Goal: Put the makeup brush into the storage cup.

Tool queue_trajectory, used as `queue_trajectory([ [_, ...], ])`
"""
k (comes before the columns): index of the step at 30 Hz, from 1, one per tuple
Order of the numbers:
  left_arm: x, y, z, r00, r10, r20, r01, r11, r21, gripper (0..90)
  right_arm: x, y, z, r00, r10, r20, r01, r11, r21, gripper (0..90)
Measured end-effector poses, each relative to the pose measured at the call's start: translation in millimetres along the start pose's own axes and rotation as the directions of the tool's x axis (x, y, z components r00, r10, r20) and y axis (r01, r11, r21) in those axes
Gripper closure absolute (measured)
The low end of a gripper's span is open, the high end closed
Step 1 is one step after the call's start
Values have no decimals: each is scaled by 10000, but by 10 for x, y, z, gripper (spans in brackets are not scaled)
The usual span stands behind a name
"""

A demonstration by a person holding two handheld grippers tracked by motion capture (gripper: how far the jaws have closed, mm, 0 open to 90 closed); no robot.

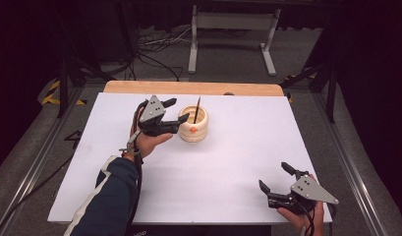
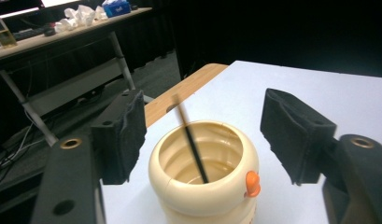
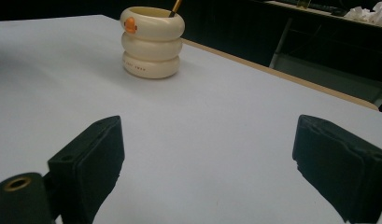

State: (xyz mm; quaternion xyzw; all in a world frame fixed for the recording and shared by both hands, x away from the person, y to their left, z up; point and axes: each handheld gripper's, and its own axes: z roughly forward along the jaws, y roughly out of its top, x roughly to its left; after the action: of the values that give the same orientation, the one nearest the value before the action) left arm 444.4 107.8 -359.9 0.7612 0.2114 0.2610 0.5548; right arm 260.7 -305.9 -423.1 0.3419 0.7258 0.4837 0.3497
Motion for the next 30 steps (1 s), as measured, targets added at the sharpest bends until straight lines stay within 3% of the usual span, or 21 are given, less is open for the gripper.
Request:
queue_trajectory([
  [6, 16, -20, -87, 9998, -3, -182, 4, 10000, 41, 196, 6, 0, 7, 10000, -43, -15, 43, 10000, 24, 101],
  [11, 31, -36, -151, 10000, -67, 64, 67, 10000, -29, 120, 13, 0, 12, 10000, -55, -13, 55, 10000, 81, 102],
  [17, 28, -41, -213, 10000, 58, 79, -59, 9999, 131, 76, 18, -1, 16, 9999, -111, -36, 112, 9999, 122, 102],
  [20, 35, -61, -246, 9994, -8, 341, 3, 9999, 136, 47, 24, -2, 20, 9999, -126, -29, 126, 9998, 138, 102],
  [30, 10, -103, -349, 9990, 372, 247, -374, 9993, 99, 17, 35, -4, 33, 9998, -144, -103, 146, 9997, 188, 103],
])
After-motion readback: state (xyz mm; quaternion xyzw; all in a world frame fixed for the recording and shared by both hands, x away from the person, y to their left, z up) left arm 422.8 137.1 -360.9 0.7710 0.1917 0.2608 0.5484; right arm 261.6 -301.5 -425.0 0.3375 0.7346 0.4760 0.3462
